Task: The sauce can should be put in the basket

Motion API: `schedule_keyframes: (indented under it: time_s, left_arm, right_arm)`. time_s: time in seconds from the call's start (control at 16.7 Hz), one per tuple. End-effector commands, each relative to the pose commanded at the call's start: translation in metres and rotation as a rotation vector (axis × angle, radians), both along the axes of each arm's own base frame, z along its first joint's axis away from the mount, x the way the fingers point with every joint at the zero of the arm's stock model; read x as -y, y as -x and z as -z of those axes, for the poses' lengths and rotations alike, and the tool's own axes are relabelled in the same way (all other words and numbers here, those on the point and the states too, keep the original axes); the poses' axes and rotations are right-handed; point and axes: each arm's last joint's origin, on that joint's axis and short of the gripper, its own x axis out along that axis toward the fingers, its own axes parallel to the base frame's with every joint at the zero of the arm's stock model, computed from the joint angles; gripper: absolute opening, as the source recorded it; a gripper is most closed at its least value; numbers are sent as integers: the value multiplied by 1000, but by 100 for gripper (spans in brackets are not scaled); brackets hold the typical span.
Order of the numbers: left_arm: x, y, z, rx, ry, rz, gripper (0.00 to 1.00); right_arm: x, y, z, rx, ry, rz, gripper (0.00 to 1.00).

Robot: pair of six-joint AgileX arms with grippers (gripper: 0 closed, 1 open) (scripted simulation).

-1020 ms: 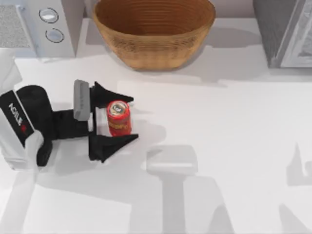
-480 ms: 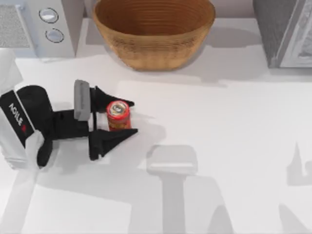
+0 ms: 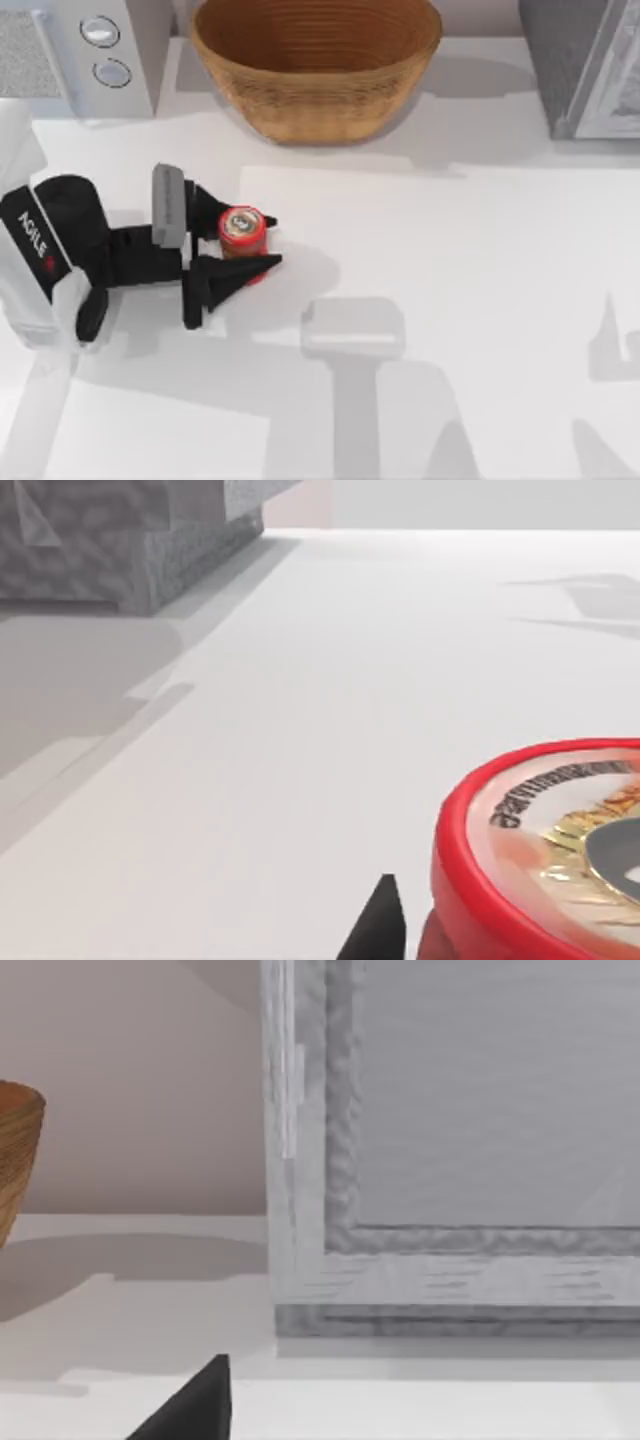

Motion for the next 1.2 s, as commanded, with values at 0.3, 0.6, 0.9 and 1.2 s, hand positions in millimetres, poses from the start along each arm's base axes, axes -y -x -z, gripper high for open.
schedule_keyframes:
  time_s: [0.3,0.6,0.9,1.2]
  left_arm:
    - [0,0,0,0,0,0,0]
    - [-1,0,0,-1,-2,-3,0]
    - [-8,-3,5,-5,-39,-11,0]
    - [-24,-1,12,-12,-107,-8,0]
  right_arm:
    - [0,0,0,0,0,0,100]
    - [0,0,0,0,0,0,100]
    - [0,0,0,0,0,0,100]
    - [0,0,0,0,0,0,100]
